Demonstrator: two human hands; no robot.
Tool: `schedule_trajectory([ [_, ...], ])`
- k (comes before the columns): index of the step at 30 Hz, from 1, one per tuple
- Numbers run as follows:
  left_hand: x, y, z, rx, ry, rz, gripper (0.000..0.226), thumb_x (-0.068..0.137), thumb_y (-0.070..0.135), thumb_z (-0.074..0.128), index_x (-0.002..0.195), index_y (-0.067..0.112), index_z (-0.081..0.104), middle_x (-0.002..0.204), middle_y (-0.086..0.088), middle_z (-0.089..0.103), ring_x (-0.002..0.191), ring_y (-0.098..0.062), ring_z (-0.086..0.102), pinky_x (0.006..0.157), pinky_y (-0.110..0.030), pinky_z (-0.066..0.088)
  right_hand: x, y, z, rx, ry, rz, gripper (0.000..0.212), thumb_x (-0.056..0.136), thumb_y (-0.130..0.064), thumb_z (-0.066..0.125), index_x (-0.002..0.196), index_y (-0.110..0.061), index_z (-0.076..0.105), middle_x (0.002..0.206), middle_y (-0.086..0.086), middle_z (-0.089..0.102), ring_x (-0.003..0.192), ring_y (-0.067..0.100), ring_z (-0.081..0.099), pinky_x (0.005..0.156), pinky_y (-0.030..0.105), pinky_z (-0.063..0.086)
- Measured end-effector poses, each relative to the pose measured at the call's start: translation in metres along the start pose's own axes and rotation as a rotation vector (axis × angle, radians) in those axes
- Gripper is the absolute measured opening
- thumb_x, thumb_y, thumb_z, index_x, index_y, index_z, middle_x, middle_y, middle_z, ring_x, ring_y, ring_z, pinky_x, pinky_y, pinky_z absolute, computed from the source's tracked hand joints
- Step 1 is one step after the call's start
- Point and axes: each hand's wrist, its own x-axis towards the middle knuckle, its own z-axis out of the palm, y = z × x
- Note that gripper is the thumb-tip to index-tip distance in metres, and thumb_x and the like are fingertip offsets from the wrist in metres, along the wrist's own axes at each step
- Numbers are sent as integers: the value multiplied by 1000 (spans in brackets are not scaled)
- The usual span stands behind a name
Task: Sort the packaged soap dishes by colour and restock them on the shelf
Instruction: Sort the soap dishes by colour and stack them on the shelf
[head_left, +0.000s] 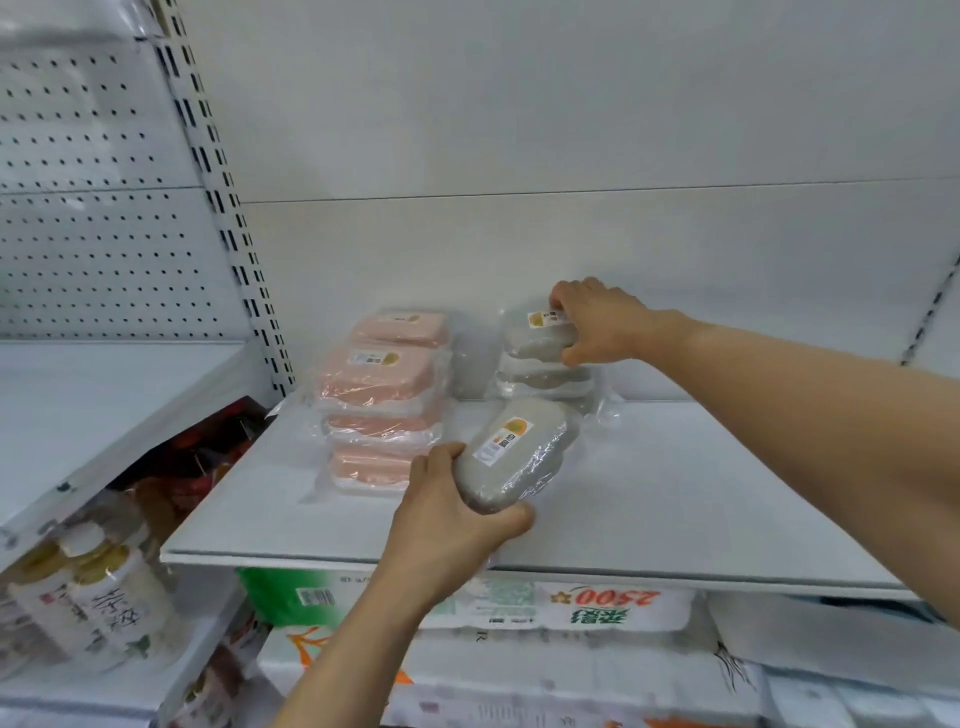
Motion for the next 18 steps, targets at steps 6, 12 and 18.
schedule_trajectory([
  [6, 1, 4, 5, -81, -8, -33, 73, 53, 50, 76, 115, 43, 39, 117, 18, 47, 96, 4, 56, 81, -28, 55, -19, 9, 15, 194, 46, 43, 62, 88, -27, 62, 144, -17, 38, 147, 5, 39, 134, 26, 33, 106, 41, 34],
  [12, 1, 27, 18, -360, 10, -94, 62, 74, 31, 81, 121, 26, 40, 107, 8, 61, 84, -6, 64, 52, -14, 47, -106, -25, 1, 944, 444, 284, 47, 98, -46, 44, 76, -10, 65, 75, 4, 69, 73, 22, 65, 75, 43, 52],
  [18, -8, 43, 39, -398, 44, 6, 85, 63, 34, 92, 120, 23, 30, 111, 7, 55, 79, 8, 63, 57, -9, 48, -166, -73, 9, 1157, 120, 272, 38, 83, -43, 71, 103, -20, 48, 98, 2, 64, 80, 20, 68, 60, 31, 55],
])
